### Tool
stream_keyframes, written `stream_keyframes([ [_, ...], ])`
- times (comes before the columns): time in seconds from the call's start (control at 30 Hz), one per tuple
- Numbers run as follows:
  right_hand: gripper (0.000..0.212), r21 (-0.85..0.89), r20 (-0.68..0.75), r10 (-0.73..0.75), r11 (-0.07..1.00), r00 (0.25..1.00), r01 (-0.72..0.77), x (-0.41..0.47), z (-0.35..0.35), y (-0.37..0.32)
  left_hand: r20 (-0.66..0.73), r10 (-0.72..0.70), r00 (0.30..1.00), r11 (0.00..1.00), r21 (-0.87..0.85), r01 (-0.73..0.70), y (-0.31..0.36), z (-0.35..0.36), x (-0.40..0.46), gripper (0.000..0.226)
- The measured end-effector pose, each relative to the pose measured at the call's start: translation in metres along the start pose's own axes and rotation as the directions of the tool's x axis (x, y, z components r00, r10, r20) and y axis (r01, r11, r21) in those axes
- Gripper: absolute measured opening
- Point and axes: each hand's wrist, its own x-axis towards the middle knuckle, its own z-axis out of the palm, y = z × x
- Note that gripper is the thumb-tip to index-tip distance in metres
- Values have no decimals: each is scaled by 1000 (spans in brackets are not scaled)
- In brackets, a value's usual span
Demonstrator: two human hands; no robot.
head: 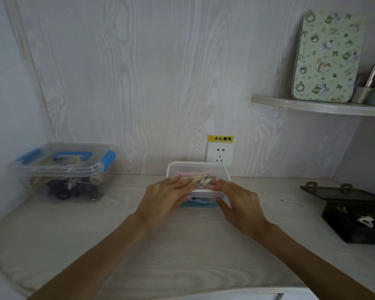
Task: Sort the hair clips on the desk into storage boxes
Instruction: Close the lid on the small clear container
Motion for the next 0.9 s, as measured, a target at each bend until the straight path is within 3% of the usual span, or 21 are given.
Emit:
stream_keyframes([
  [0.23,32,16,101,37,999,994,-39,12,-8,8,10,-9,1000,1000,26,9,-6,3,4,38],
  [0.57,54,-37,12,-51,998,999,52,24,16,15,-44,-5,999,1000,-4,4,-17,23,16,32],
  [0.73,37,-73,-45,-35,997,998,31,23,22,13,-46,19,999,997,-73,-23,-39,34,16,35],
  [0.9,42,-55,1,26,998,1000,-26,21,26,16,-45,-38,998,991,-127,32,-38,38,17,37],
])
